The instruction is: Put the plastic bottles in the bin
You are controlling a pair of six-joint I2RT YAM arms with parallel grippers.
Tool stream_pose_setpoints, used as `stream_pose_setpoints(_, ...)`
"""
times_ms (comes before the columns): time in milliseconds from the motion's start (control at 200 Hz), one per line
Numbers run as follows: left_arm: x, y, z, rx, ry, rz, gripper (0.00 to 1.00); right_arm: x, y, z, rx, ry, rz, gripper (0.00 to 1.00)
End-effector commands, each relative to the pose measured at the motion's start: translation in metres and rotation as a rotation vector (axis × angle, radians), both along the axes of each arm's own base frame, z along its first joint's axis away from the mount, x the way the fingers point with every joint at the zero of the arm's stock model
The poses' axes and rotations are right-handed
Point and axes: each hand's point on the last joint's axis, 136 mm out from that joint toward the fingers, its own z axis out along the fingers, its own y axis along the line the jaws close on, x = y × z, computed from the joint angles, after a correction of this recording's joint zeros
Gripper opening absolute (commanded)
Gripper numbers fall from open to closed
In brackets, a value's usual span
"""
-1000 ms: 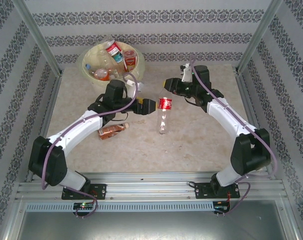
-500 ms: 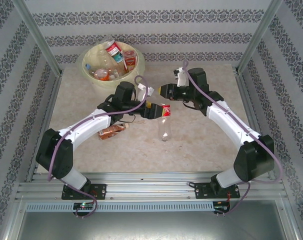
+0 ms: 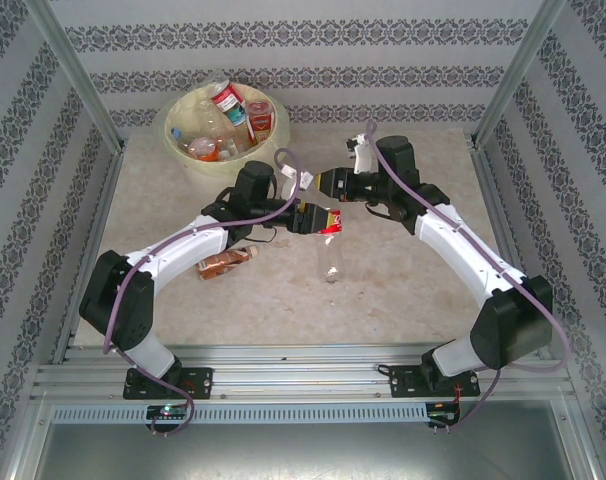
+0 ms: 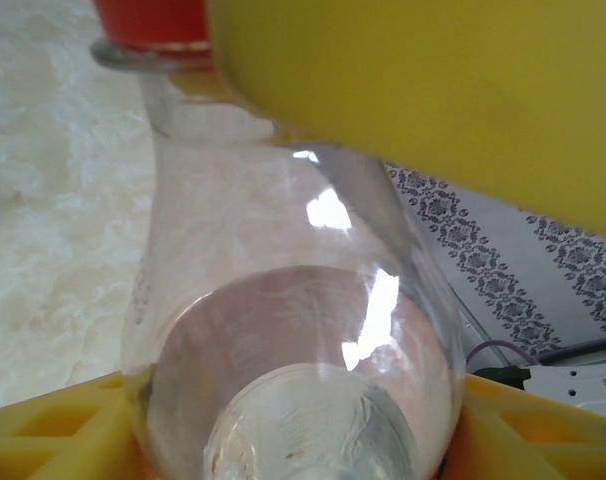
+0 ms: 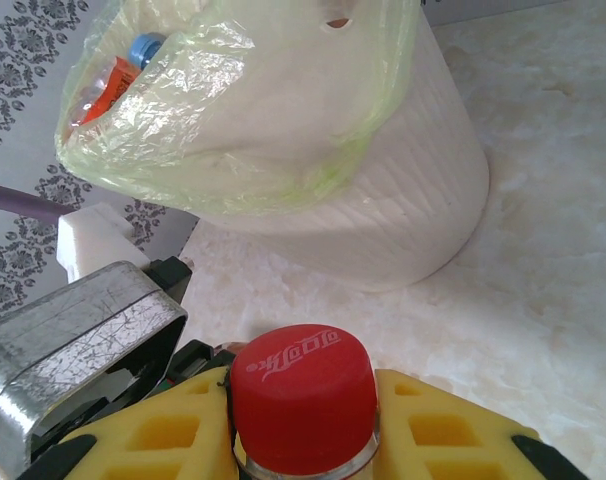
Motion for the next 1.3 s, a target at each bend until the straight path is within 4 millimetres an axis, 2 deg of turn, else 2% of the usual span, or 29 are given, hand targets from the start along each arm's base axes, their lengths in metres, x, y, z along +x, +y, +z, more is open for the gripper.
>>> stream_pose_setpoints(0, 0.002, -0.012, 0.025, -0.071, -0.070, -0.025, 0.59, -0.009, 0.006, 0.017, 0.024, -0.048, 0.032, 0.25)
stream_pose_setpoints(70, 0.002, -0.012, 0.026, -0.078, -0.069, -0.023, 0.58, -0.010, 0.005, 0.017, 0.026, -0.048, 0.028, 0.27)
stream_pose_setpoints(210, 0.005, -0.008, 0.032, -0.072, -0.083, 0.006, 0.54, -0.011, 0.000, 0.024, 0.034, -0.058, 0.006, 0.42)
stream_pose_setpoints(295, 0.008, -0.001, 0.039, -0.079, -0.096, 0.030, 0.54, -0.012, -0.010, 0.032, 0.063, -0.052, -0.022, 0.59)
stream_pose_setpoints(345, 0.011, 0.004, 0.048, -0.090, -0.107, 0.042, 0.54, -0.015, -0.016, 0.041, 0.098, -0.058, -0.024, 0.67)
stream_pose_setpoints(435, 0.016, 0.016, 0.063, -0.097, -0.121, 0.069, 0.54, -0.024, -0.026, 0.059, 0.167, -0.084, -0.014, 0.74)
stream_pose_setpoints(620, 0.032, 0.046, 0.109, -0.084, -0.180, 0.150, 0.55, -0.061, -0.038, 0.095, 0.197, -0.211, 0.039, 0.98)
stream_pose_setpoints(784, 0.055, 0.082, 0.169, -0.113, -0.238, 0.256, 0.55, -0.085, -0.043, 0.118, 0.188, -0.278, 0.064, 0.98)
stream_pose_setpoints(889, 0.076, 0.116, 0.203, -0.115, -0.282, 0.364, 0.55, -0.094, -0.045, 0.125, 0.187, -0.308, 0.068, 0.98)
stream_pose_setpoints(1004, 0.098, 0.157, 0.232, -0.124, -0.326, 0.491, 0.55, -0.098, -0.046, 0.125, 0.177, -0.314, 0.070, 0.98)
stream_pose_setpoints(1194, 0.129, 0.217, 0.256, -0.057, -0.418, 0.683, 0.55, -0.098, -0.047, 0.121, 0.154, -0.313, 0.066, 0.98)
stream_pose_setpoints(1294, 0.144, 0.239, 0.256, 0.037, -0.463, 0.756, 0.55, -0.098, -0.048, 0.121, 0.146, -0.318, 0.058, 0.98)
